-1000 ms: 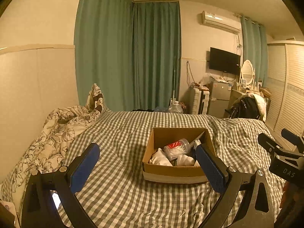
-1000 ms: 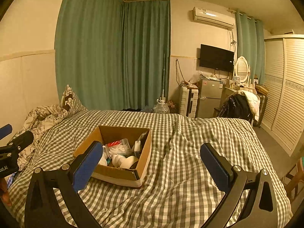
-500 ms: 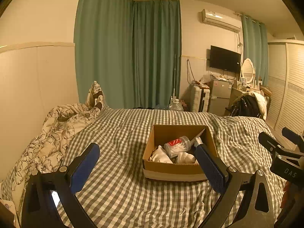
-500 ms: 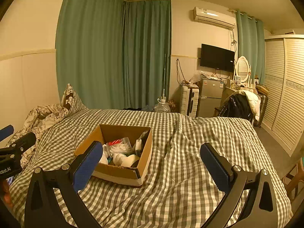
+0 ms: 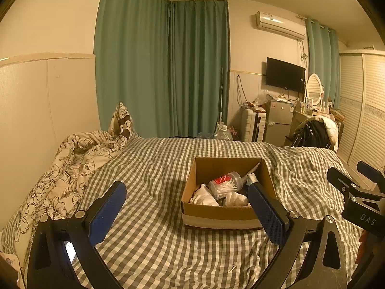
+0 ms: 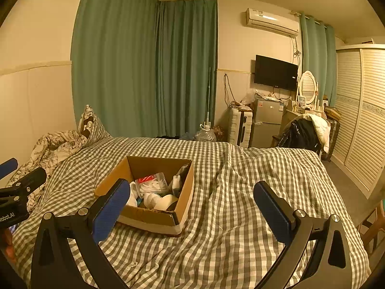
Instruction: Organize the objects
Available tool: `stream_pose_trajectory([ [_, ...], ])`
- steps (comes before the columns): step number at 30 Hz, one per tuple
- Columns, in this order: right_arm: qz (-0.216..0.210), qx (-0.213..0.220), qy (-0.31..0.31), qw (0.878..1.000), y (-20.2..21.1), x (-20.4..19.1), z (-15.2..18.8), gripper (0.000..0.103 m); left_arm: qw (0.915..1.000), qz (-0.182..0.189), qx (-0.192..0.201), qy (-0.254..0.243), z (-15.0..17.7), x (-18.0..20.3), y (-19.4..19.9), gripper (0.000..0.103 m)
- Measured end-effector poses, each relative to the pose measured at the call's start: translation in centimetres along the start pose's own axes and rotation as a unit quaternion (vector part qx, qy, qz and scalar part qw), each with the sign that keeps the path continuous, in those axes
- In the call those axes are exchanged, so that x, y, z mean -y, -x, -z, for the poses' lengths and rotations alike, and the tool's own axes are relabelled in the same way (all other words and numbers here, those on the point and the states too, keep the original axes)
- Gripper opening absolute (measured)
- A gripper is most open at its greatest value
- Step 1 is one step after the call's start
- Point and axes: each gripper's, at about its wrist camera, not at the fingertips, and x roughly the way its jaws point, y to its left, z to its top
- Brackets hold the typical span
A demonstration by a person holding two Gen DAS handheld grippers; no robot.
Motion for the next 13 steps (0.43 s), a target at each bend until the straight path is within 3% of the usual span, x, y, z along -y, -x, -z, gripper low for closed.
stream_pose_trajectory([
  [13,-0.001,-0.006,0.003,1.000,-0.23,0.04,0.18,0.103,1.0000,0.003,0.000,-0.003,0.47,0.10,-0.18,0.103],
])
